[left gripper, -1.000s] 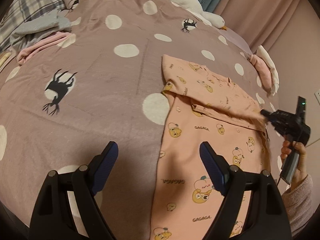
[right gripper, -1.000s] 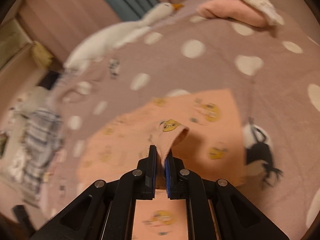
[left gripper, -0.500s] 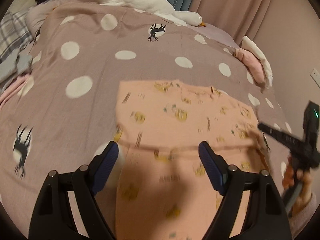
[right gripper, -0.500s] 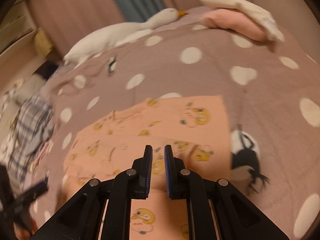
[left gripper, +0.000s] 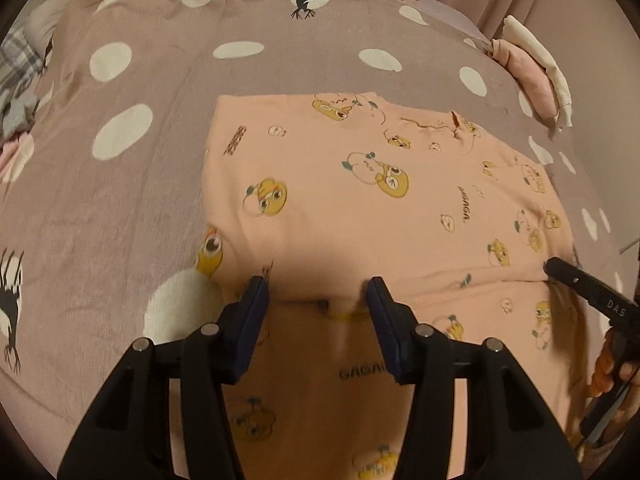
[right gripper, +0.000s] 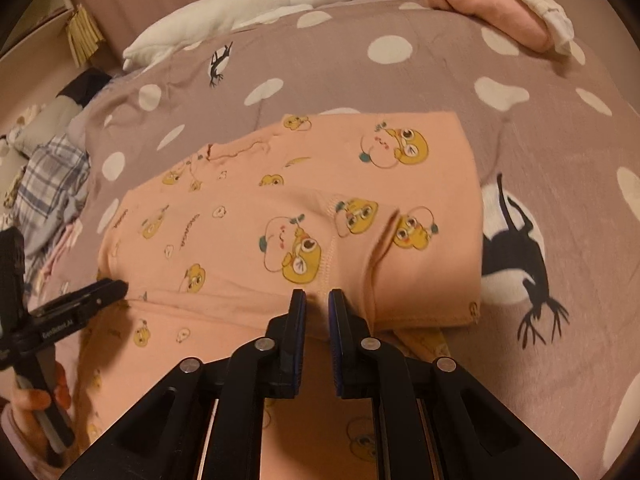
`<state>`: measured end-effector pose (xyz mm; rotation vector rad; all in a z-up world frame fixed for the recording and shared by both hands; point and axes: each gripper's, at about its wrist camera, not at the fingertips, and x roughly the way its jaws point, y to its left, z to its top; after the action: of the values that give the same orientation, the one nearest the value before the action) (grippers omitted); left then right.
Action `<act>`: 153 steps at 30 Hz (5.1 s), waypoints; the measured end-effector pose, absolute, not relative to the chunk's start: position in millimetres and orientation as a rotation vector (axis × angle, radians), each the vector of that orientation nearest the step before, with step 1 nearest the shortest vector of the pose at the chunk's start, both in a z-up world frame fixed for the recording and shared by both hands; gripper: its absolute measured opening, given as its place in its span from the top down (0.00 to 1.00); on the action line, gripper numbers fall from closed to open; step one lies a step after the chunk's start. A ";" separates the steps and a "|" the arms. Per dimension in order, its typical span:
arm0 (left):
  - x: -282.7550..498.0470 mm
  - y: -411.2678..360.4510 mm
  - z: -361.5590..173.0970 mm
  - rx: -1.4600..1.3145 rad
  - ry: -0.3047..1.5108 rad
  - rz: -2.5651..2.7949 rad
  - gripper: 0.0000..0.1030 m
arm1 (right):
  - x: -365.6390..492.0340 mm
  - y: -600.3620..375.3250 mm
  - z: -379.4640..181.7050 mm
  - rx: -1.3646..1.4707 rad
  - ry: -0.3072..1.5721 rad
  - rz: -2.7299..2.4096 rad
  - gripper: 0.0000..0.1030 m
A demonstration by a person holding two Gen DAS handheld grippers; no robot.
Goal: Fold small clothes
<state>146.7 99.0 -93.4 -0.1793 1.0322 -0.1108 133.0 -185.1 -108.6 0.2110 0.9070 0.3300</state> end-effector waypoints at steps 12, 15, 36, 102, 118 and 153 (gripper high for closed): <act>61.6 137.6 -75.2 -0.365 1.036 -0.154 0.17 | 68.3 -227.3 -93.1 0.303 0.888 0.327 0.56; 41.5 146.2 -78.3 -0.424 1.050 -0.174 0.17 | 52.9 -242.1 -94.4 0.340 0.894 0.316 0.55; -11.9 162.5 -102.4 -0.710 1.073 -0.344 0.14 | 8.5 -289.8 -145.5 0.576 1.040 0.450 0.55; -38.1 149.7 -120.9 -0.889 1.186 -0.425 0.93 | -20.6 -250.0 -160.6 0.554 1.111 0.675 0.76; -20.8 133.2 -89.0 -0.964 1.047 -0.604 0.93 | -14.2 -236.6 -122.6 0.619 0.895 0.804 0.89; 45.4 123.8 -95.2 -1.049 1.012 -0.628 0.99 | 26.4 -239.5 -90.4 0.697 0.761 0.832 0.89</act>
<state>45.4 123.8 -95.2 -1.0489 1.0119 -0.6275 26.4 -239.5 -90.4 0.6966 0.7614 0.8316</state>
